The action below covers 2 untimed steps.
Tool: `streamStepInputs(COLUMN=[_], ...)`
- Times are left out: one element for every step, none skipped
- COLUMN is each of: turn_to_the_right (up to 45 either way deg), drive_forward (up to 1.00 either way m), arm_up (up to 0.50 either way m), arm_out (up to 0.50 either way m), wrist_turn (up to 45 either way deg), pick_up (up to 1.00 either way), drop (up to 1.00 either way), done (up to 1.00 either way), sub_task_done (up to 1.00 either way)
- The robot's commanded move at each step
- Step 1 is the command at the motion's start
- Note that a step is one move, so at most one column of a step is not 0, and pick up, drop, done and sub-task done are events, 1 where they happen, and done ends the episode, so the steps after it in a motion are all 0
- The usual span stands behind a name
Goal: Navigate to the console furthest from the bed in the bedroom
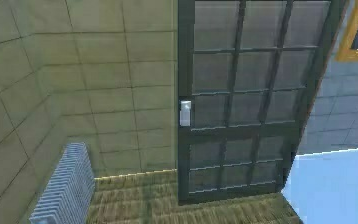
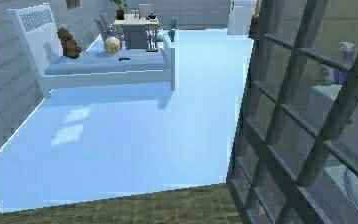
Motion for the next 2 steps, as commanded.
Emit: streamStepInputs(turn_to_the_right=[45.0,39.0], drive_forward=[0.00,0.00], arm_up=[0.00,0.00], arm_out=[0.00,0.00], wrist_turn=[0.0,0.0], pick_up=[0.00,0.00], drop=[0.00,0.00], done=[0.00,0.00], sub_task_done=[0.00,0.00])
